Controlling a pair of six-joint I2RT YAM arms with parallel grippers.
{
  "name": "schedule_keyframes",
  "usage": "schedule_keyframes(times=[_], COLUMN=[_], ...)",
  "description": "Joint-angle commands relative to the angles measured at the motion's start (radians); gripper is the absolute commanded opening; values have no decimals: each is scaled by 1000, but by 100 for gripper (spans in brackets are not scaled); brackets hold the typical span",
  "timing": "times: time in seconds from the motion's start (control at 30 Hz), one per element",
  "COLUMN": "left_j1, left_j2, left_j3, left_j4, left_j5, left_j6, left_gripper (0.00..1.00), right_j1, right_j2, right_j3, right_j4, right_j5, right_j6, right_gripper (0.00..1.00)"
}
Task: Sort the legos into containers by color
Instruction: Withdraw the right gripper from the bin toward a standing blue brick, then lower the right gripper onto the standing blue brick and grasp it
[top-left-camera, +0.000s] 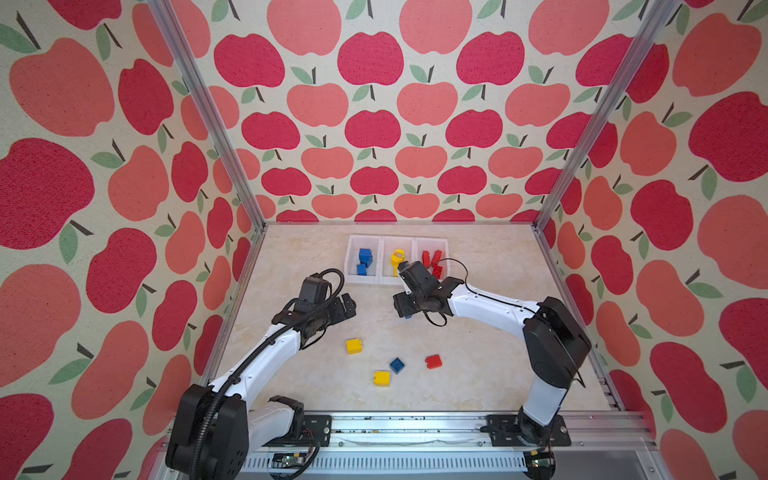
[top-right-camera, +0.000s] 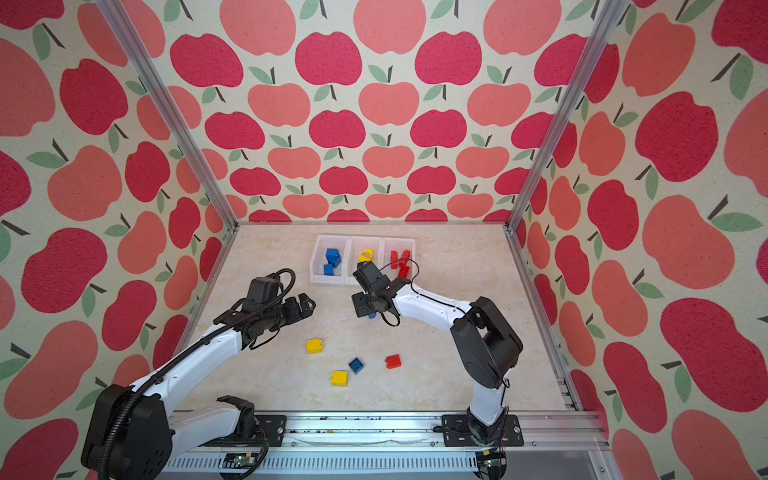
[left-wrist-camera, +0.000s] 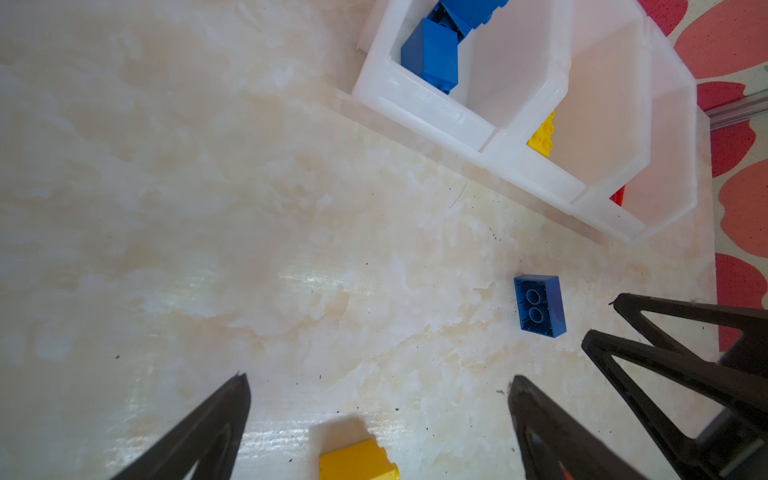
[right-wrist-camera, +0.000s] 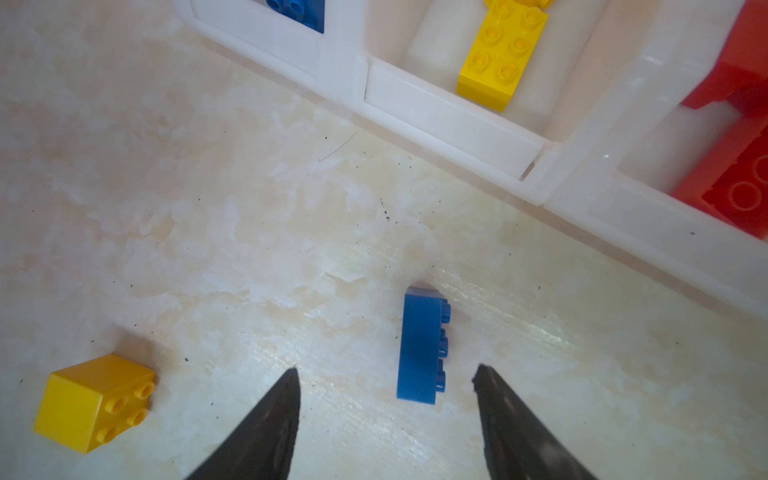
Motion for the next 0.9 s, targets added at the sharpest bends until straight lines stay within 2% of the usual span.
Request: schedule_keyframes(times=[0.0, 0.33, 0.77, 0.87], left_j1=[-5, -4, -5, -4], left_j2=[9, 3, 4, 4], left_j3=[2, -2, -11, -15], left_j4=[-18, -23, -16, -13], left_j5=[-14, -18, -18, -18], left_j6=[-14, -13, -13, -13], left_gripper=[99, 99, 99, 99], right_j1=[2, -10, -20, -21], right_j2=[21, 129, 199, 206], right_j3=[8, 78, 119, 118], right_j4=[-59, -110, -115, -114], right_j5=[35, 34, 48, 52], right_j6=[21, 8, -10, -11], right_gripper=[68, 63, 44, 37])
